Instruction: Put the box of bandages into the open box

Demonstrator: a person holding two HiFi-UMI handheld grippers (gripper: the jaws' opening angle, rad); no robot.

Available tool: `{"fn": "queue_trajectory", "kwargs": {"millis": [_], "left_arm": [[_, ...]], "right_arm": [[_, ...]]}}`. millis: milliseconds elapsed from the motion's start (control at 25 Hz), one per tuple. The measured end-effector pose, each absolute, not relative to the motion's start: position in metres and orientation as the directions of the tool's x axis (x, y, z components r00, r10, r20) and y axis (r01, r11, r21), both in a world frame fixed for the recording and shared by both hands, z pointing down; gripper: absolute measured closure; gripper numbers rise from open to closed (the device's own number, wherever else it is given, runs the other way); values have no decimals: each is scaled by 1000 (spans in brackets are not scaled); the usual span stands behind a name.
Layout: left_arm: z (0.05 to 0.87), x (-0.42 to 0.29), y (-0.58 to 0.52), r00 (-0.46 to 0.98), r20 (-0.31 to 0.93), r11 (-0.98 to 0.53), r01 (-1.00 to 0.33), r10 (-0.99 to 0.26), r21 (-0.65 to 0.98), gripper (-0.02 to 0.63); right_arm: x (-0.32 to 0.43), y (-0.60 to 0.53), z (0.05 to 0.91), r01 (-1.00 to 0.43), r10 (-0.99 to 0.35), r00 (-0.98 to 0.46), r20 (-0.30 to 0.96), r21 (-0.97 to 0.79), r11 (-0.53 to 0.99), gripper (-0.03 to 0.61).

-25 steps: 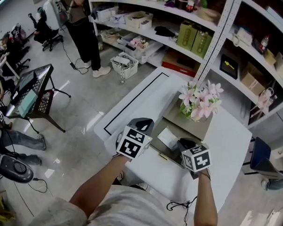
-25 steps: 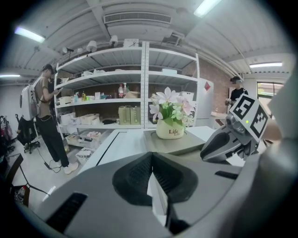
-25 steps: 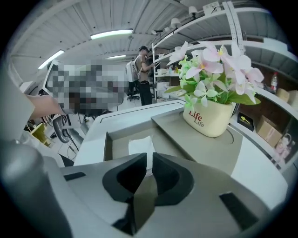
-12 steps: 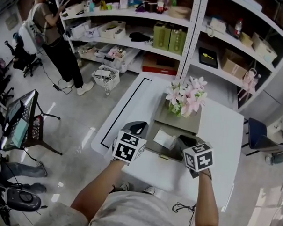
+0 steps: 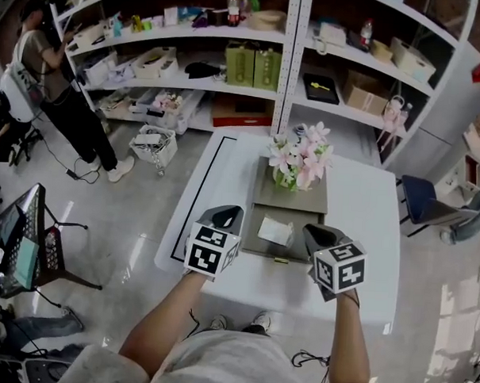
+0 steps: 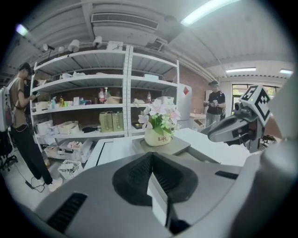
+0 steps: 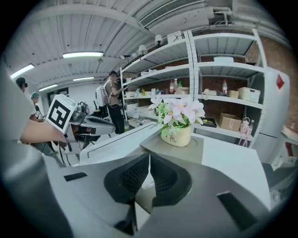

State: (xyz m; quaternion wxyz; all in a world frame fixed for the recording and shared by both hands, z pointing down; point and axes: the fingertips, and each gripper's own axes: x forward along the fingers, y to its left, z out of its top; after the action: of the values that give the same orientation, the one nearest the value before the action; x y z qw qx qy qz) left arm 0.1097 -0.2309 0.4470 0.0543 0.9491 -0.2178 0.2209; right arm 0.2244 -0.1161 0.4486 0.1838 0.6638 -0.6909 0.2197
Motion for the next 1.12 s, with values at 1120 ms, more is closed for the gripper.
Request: {"fn": "queue_trajectory", "kwargs": {"millis": [1120], "left_arm": [[439,76,-202,881,409,-964,-266,-237,15,611]], "right_arm": [[194,-53,405,-922,-884,330,332,-88,-377,574]]}}
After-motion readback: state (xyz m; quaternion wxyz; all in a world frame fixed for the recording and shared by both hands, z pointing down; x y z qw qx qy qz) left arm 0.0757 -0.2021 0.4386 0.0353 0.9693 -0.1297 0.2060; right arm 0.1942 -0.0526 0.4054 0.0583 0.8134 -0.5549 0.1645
